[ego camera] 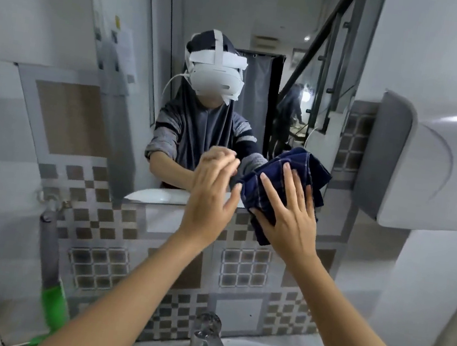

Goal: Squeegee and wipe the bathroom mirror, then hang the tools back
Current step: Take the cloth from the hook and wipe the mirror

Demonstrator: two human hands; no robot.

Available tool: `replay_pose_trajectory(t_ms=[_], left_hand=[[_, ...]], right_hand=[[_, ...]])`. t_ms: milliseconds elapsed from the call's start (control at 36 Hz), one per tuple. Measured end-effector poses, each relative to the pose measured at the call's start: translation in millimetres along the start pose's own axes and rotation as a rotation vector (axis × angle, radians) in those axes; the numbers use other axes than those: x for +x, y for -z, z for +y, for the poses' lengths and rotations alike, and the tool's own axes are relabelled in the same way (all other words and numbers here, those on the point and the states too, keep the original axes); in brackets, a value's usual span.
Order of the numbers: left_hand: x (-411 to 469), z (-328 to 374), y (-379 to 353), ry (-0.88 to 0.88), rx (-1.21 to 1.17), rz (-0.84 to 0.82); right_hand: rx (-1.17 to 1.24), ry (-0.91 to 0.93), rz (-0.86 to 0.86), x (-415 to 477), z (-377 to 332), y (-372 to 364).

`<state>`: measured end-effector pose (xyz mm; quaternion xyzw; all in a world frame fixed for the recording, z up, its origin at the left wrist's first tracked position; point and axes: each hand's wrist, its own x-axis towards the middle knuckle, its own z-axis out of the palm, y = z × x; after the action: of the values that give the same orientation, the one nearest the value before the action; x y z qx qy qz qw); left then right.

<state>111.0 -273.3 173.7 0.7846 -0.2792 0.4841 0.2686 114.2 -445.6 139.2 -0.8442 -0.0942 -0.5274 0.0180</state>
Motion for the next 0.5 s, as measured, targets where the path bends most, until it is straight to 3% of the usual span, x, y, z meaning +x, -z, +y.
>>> replay_pose_trajectory(t_ms=[361,500], left_hand=[[4.7,46.5,-48.0,0.110,-0.203,-0.056],[8.7,54.9,-56.3,0.215,-0.274,-0.137]], right_hand=[[0.206,-0.242,0.014,-18.5,20.4,-6.9],[0.262,-0.314,-0.064,-35.6,24.7,-7.8]])
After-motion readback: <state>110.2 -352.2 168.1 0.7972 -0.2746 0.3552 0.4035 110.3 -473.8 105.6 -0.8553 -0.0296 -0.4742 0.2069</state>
